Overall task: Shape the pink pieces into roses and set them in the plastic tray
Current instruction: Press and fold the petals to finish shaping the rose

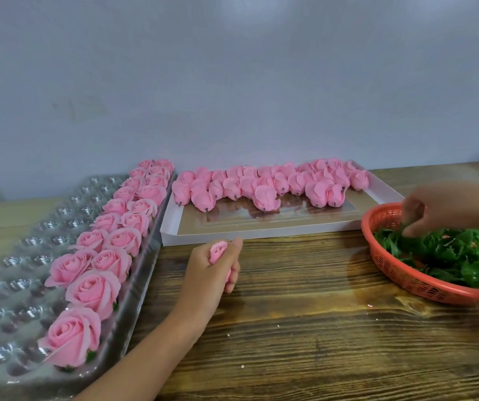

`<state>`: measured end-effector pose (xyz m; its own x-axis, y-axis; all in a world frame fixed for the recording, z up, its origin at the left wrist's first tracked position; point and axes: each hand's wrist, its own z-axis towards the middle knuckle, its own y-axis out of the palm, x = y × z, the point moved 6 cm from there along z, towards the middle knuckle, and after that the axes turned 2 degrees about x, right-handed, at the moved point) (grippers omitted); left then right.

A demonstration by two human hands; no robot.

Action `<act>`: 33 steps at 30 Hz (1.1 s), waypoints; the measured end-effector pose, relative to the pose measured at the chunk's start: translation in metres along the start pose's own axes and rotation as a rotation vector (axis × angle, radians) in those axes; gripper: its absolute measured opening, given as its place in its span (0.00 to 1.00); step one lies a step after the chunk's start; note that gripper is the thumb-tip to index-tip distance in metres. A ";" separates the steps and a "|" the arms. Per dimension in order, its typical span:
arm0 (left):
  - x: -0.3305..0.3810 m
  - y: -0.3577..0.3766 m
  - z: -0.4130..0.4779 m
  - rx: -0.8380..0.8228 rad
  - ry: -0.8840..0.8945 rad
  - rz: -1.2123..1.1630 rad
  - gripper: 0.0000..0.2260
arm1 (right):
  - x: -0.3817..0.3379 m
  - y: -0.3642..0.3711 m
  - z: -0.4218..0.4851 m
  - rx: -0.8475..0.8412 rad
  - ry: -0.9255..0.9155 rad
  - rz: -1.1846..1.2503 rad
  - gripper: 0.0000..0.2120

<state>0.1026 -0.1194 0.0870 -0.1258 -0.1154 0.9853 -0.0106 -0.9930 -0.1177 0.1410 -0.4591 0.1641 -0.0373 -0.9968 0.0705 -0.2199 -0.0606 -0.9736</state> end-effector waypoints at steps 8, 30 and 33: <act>0.001 0.000 -0.001 -0.001 -0.006 0.011 0.18 | 0.012 -0.014 0.000 0.062 -0.052 0.123 0.13; 0.001 0.001 -0.002 -0.004 0.001 0.015 0.16 | 0.018 -0.016 -0.006 0.035 -0.101 0.147 0.08; 0.002 0.001 -0.002 -0.004 0.002 0.015 0.16 | 0.020 -0.019 -0.007 0.066 -0.091 0.169 0.12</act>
<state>0.1007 -0.1207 0.0890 -0.1279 -0.1304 0.9832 -0.0127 -0.9910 -0.1330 0.1376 -0.4780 0.1850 0.0210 -0.9935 -0.1121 -0.1536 0.1076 -0.9823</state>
